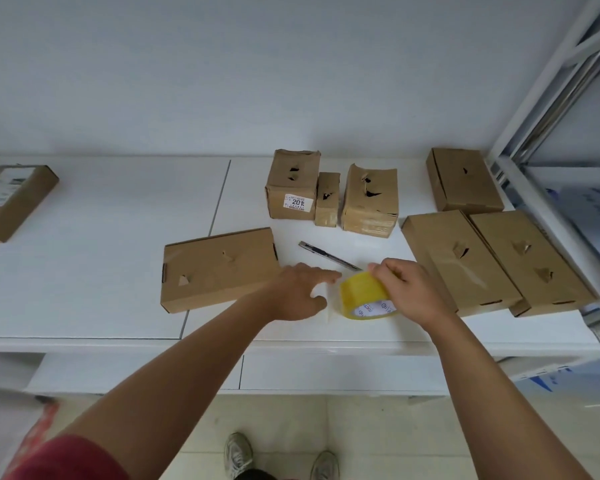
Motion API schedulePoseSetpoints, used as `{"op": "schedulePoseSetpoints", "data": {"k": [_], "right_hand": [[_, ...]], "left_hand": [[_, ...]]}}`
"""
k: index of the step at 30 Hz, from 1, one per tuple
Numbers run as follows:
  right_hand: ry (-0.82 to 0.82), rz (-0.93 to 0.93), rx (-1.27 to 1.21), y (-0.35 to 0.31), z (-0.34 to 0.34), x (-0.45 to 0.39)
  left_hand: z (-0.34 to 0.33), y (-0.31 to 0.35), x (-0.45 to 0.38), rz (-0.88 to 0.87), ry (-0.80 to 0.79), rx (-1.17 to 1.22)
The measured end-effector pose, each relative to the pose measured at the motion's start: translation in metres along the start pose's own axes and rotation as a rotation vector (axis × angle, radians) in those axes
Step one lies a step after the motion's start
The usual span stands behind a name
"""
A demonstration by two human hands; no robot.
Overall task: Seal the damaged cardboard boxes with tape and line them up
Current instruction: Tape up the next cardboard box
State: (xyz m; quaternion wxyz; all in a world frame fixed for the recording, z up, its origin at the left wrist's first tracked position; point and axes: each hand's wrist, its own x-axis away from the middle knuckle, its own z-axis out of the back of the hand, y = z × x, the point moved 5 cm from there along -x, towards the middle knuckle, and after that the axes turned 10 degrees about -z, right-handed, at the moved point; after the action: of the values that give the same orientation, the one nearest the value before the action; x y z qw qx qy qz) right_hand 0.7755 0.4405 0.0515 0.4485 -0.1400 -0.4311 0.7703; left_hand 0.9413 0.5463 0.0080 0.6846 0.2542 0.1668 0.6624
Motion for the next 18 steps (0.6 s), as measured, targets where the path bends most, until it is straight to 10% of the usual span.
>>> {"op": "schedulePoseSetpoints", "data": {"k": [5,18], "right_hand": [[0.001,0.006,-0.014,-0.005,0.003,0.002],[-0.026,-0.027,-0.126,-0.008,0.004,0.011]], "left_hand": [[-0.015,0.01,-0.012,0.093,-0.146,0.51],[-0.004,0.003,0.011,0.038,-0.017,0.537]]}}
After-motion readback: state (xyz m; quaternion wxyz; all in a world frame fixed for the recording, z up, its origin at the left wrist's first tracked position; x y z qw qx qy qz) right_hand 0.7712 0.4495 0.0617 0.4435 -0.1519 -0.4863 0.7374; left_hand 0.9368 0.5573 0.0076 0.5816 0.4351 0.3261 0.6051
